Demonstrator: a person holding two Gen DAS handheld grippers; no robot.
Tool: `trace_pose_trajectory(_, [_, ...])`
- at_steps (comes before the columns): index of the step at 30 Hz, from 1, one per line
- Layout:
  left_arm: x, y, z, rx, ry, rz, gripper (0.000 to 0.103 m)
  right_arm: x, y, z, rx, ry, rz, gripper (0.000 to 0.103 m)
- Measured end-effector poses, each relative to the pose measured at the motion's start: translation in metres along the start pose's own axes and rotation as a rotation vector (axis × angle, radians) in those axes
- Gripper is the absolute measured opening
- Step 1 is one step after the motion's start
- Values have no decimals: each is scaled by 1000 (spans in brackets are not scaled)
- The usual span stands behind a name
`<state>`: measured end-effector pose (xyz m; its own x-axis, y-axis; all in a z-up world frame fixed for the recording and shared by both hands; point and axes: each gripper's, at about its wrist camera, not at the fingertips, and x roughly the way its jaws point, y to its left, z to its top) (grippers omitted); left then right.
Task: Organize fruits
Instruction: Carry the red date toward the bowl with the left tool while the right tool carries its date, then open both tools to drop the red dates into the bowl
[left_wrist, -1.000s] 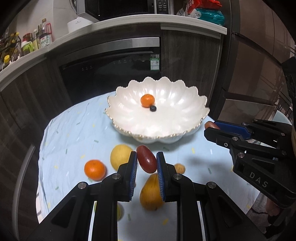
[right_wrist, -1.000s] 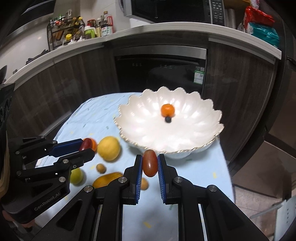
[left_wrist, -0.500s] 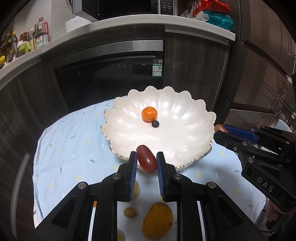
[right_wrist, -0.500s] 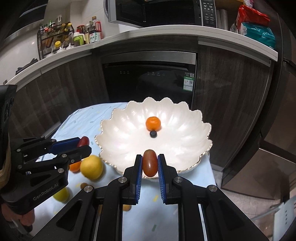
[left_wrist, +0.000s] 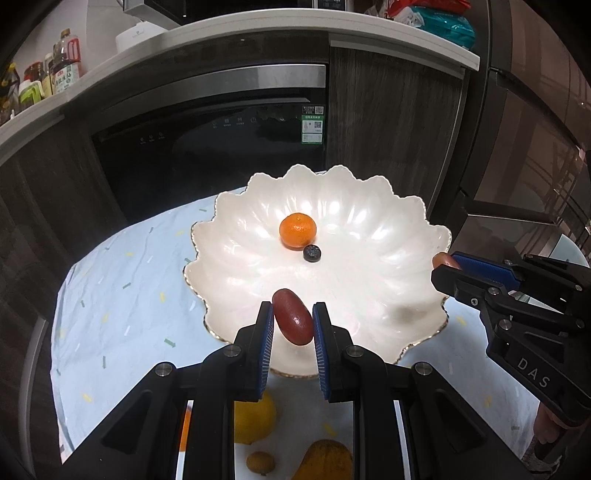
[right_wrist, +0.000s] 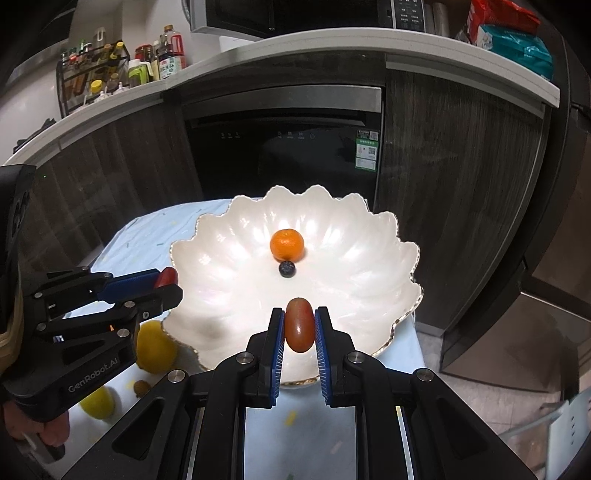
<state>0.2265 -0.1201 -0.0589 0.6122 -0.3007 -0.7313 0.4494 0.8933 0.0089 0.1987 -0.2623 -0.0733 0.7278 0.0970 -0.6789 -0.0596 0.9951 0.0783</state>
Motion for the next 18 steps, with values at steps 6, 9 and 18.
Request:
trace_pose_trajectory(6, [12, 2, 1, -2, 23, -4, 22, 12, -4, -2, 14, 21, 3, 18])
trace_pose_trajectory(9, [17, 3, 1, -3, 33, -5, 22, 16, -4, -2, 19, 30, 6, 18])
trace_pose_trajectory(18, [15, 5, 2, 1, 21, 20, 38, 16, -4, -1, 36, 18, -9, 39])
